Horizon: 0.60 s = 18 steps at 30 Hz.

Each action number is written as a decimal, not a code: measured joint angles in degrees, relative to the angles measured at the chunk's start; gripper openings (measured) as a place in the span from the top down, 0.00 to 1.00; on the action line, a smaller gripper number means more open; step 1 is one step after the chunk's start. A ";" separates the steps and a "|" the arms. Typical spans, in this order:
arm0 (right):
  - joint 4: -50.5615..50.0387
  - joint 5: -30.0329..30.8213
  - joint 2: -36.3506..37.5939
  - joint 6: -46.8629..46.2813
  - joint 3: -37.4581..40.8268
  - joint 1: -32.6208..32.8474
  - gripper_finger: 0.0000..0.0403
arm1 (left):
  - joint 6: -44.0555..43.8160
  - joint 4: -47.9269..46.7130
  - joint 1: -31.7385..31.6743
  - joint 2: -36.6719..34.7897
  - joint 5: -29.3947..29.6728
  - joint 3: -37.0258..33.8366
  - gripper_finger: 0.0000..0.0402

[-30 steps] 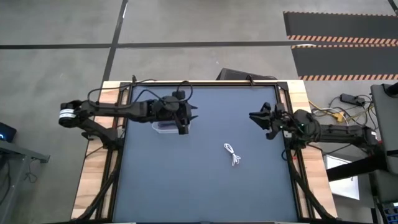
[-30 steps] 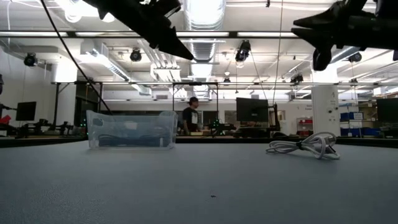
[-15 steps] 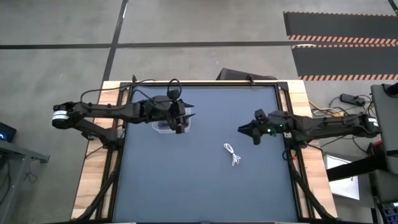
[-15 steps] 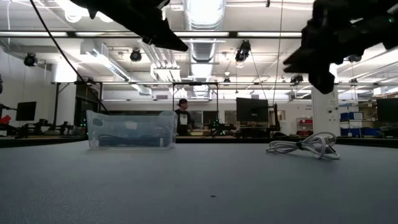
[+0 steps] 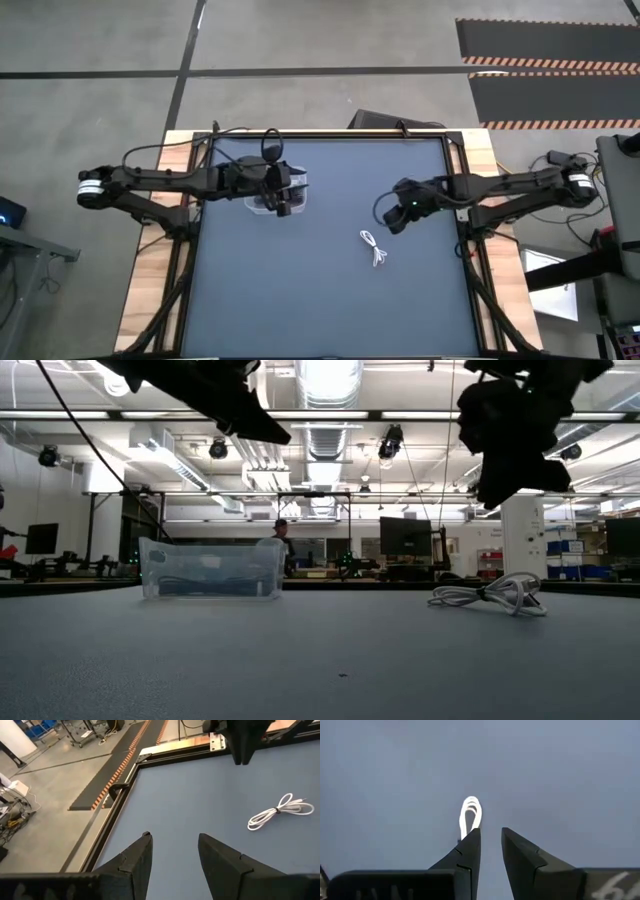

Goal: Pick and place USB-C Cables
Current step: Put the white charger cable into the bin

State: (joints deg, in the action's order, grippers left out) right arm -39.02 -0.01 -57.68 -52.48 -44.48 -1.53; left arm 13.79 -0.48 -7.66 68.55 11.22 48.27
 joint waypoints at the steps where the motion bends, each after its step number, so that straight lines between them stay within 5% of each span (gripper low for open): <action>1: -1.44 -0.13 -1.45 -0.41 -1.47 0.46 0.83 | 0.01 -0.01 0.00 -0.05 0.00 -0.02 0.64; 18: -10.91 -1.70 -23.67 -4.05 -19.16 7.55 0.80 | -0.03 -2.22 0.00 -0.04 0.00 -0.09 0.64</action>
State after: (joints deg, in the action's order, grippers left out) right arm -49.93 -1.72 -81.35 -56.53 -63.65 6.02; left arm 13.76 -2.70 -7.66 68.51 11.22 48.18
